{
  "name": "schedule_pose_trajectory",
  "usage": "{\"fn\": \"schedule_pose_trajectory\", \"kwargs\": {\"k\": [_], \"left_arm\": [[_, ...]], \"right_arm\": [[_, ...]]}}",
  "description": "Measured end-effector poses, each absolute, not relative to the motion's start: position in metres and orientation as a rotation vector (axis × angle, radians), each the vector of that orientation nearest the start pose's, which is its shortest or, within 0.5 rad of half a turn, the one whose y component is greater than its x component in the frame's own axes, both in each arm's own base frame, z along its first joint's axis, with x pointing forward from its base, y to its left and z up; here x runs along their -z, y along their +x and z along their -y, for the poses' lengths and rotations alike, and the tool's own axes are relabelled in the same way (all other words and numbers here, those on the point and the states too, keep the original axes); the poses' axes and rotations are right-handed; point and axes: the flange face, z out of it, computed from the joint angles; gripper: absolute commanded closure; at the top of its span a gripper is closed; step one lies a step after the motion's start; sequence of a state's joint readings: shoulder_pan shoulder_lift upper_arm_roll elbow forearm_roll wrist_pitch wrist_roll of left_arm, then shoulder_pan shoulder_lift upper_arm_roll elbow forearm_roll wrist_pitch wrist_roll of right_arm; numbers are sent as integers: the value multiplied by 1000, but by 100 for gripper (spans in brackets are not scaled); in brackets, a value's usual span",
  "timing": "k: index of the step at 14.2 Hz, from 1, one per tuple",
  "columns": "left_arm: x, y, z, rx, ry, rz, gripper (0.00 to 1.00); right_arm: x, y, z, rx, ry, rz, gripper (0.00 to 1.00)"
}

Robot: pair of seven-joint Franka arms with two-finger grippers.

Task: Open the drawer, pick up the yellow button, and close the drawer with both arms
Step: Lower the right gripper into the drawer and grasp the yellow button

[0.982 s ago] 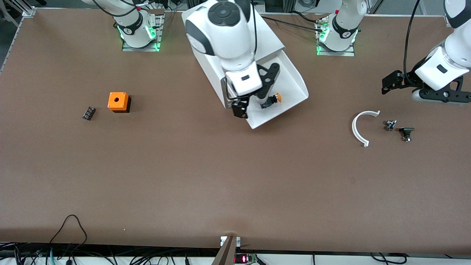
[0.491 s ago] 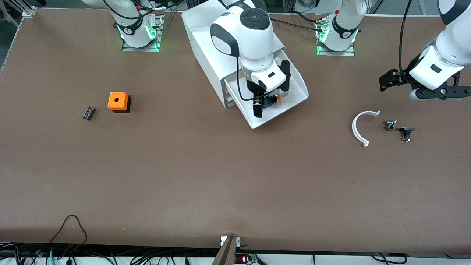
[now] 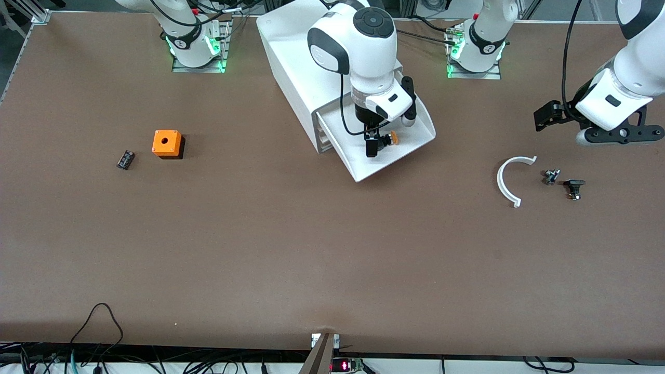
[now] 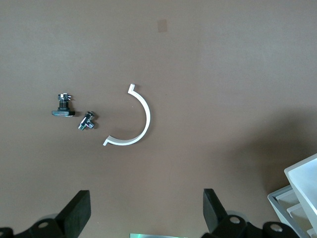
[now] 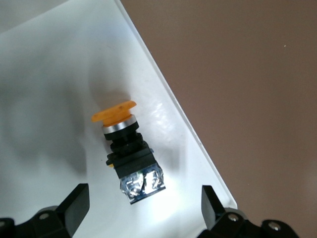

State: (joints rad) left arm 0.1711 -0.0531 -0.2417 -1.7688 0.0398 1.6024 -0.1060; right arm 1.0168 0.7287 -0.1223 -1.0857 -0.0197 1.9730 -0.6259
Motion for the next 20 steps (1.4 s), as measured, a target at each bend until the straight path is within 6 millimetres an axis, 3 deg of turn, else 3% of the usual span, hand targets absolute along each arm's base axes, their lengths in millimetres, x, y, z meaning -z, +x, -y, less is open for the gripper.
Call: {"fn": "schedule_pose_trajectory", "kwargs": {"k": [4,6,7,13,20], "left_arm": [[-563,532,36,-167,-3074,54,0],[-563,532,37,-167,-3074,55,0],[-563,532,37,-167,-3074,56,0],[-563,532,37,-165,-3074,57,0],[-572,535,40,-135,-3078,47,0]], "right_arm": [[-400,452,-623,257,-2262,2276,2],[-400,451,-623,258,-2260,2277,23],[-400,451,-623,258,-2260,2278,27],[-388,451,-625,237,-2261,2283,50],[-395,452,-626,260,-2272,2273,71]]}}
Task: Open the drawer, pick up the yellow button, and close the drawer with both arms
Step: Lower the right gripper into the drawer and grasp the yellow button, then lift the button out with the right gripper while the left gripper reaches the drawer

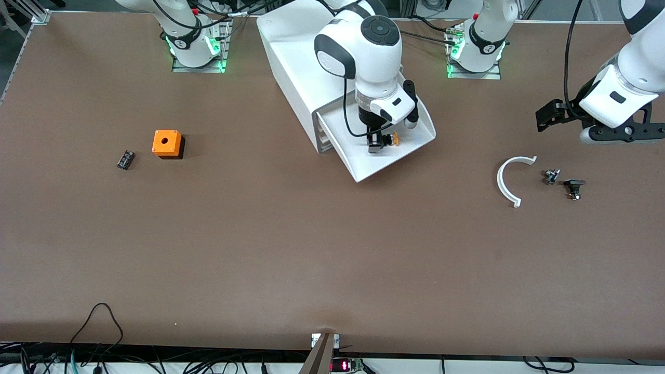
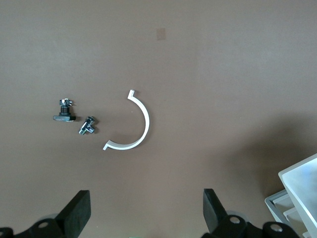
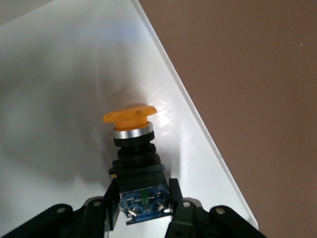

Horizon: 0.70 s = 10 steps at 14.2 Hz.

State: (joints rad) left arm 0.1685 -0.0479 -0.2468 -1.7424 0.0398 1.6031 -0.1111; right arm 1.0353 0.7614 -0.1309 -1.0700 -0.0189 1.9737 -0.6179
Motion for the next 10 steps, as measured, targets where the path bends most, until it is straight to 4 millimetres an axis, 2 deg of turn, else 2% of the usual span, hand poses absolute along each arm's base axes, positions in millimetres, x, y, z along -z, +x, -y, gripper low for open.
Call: {"fn": "schedule_pose_trajectory", "kwargs": {"k": [2,6,8,10], "left_arm": [[-565,538,47,-153,-3079,27,0],[-542,547,56,-218,-3081,-6,0],[-538,554,55,-232,-3086,-4,0],[-536,560,55,-248,-3089,-7,0]], "right_arm": [[-409,453,-626,-285,2204,-2108,71],[-462,466,-609,-398,2381,-1906,71],[-479,483,-590,-430,2521,-1723,71],[-481,514,-557,-425,2657,-1493,71]]}}
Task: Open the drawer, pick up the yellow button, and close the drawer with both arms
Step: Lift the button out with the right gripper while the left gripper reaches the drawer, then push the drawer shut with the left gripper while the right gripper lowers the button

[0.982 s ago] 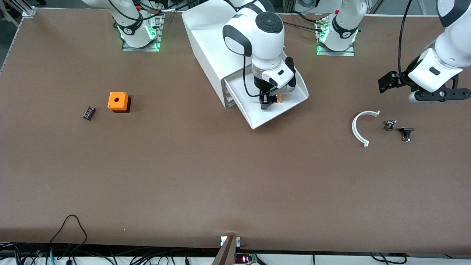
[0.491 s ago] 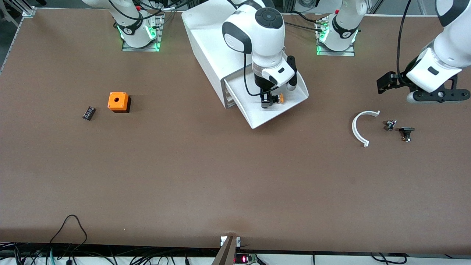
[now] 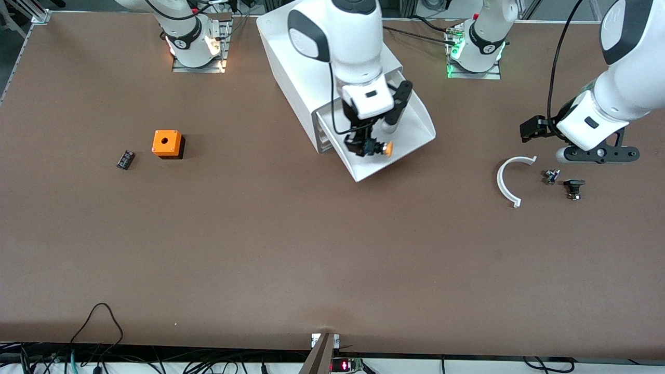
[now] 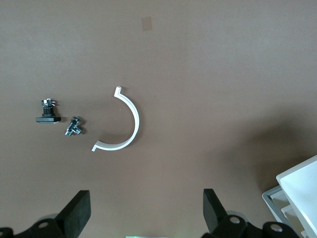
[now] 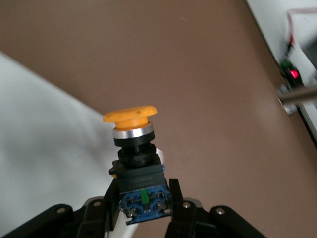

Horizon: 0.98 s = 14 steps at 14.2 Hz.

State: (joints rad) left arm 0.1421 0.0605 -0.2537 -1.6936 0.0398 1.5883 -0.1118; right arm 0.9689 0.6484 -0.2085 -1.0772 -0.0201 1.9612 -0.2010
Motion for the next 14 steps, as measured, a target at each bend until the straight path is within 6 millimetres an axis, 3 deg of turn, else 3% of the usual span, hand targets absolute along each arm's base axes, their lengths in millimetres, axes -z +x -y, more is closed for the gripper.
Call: {"fn": "schedule_pose_trajectory", "kwargs": {"k": [3,6,9,12,14], "left_arm": [[-520,567,70,-274,-3091,99,0],[-486,578,117,-220,-3117,211,0],[-427,575,175,-157,-3136,341,0],[-377,560,224,-88,-3156,465,0],[-354,545,247,-60,-3165,511,0]], "right_arm": [[-466,579,-474,419,-3012,1177,71],[-429,627,-367,260,-3181,811,71],[-385,646,-276,142,-3251,559,71],[-342,653,-221,100,-3284,375,71],[-313,653,-189,102,-3292,285,71]]}}
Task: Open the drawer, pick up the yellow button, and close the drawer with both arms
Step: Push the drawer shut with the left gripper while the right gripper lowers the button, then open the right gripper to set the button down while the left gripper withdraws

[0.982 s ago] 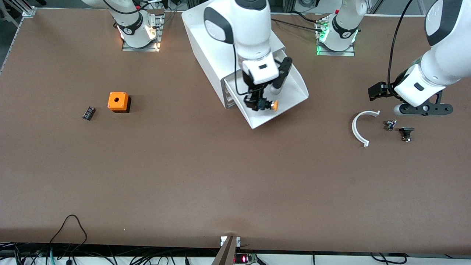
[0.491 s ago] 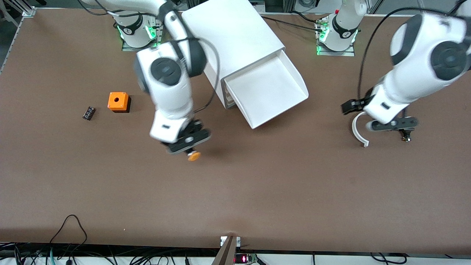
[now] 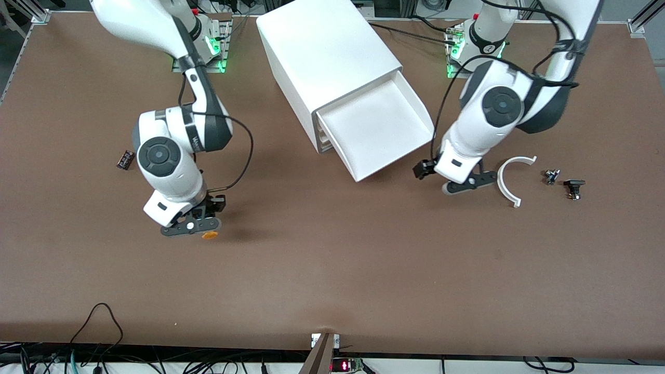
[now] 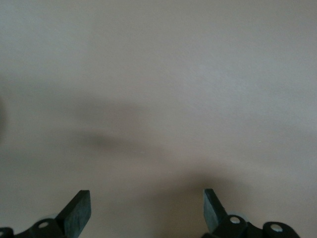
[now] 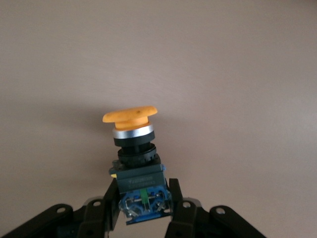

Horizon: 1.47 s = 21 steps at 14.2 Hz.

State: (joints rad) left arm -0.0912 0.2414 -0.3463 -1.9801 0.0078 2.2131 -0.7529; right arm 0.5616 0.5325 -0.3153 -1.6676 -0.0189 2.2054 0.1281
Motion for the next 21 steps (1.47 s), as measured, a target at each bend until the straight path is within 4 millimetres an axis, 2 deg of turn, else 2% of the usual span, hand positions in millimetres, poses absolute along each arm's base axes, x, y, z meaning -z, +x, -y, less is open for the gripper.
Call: {"fn": "schedule_pose_trajectory", "kwargs": {"k": [3,5,8,10,11,12,13,15,17,21], "left_arm": [[-343,520,282,-87,-3175,480,0],[-341,500,309,-129,-3192,454,0],[-334,476,332,-265,-3228,500,0],[-332,462,346,-338,-3246,509,0],[-331,451,357,-363,-3251,481,0],[-330,439,367,-385,-3254,446,0],[-329,428,377,-401,-3256,412,0],[-327,412,390,-421,-3254,363,0],[-326,407,393,-430,-3254,349,0],[-329,413,388,-413,-3259,372,0]], "right_arm": [[-272,645,-137,89,-3300,180,71],[-253,639,-97,53,-3306,120,71],[-237,635,-43,43,-3305,143,71],[-228,629,-21,67,-3299,180,71],[-222,625,-16,86,-3297,208,65],[-216,620,-13,104,-3295,235,35],[-211,616,-11,111,-3293,252,0],[-211,615,-15,116,-3287,264,0],[-224,616,-24,111,-3263,251,0],[-282,628,-33,40,-3217,190,0]]}}
